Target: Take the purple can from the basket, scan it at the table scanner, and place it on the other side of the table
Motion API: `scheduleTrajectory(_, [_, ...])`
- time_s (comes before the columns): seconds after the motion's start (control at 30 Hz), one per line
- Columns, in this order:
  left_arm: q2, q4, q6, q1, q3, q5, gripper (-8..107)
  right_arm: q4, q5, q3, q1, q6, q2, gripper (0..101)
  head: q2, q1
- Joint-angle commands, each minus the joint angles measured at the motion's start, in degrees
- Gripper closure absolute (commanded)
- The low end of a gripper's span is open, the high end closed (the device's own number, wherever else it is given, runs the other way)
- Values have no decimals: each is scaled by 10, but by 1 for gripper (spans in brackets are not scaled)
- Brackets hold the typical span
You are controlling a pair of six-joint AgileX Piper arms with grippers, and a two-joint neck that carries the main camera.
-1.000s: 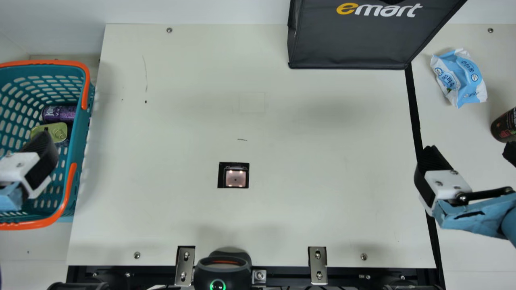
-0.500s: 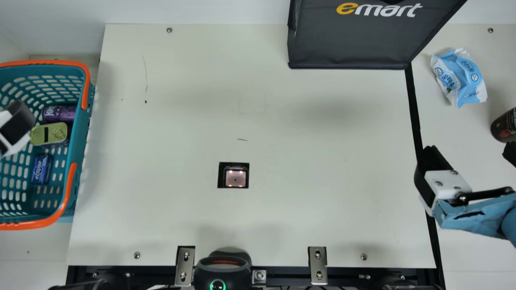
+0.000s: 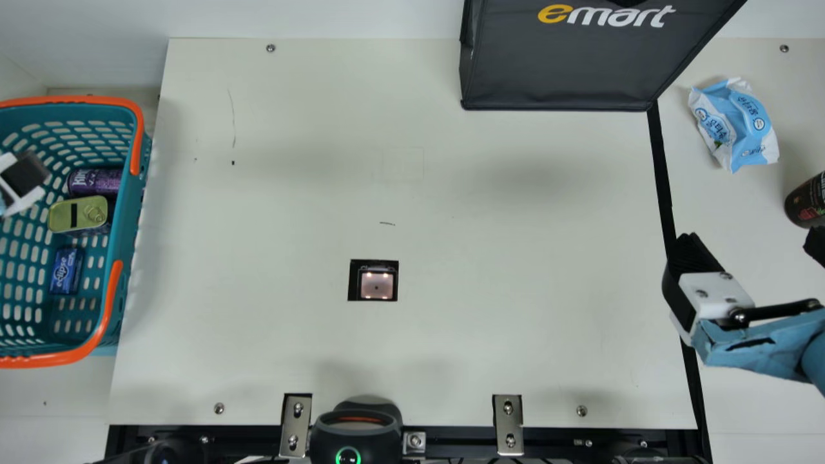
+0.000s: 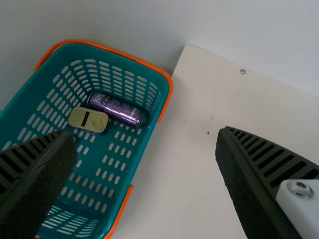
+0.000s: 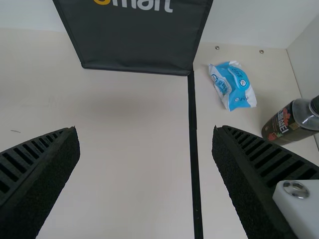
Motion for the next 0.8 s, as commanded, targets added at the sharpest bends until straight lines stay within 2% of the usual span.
scheduleTrajectory(0.0, [10,-5,21,20,2,-4,9,0,0,0,0,0,0,6,1,-17])
scheduleTrajectory(0.4, [81,-43,162,114,-2,-23,9,0,0,0,0,0,0,6,1,-17])
scheduleTrajectory(0.77, [158,-80,305,177,-28,-22,9,1,0,0,0,0,0,6,1,-17])
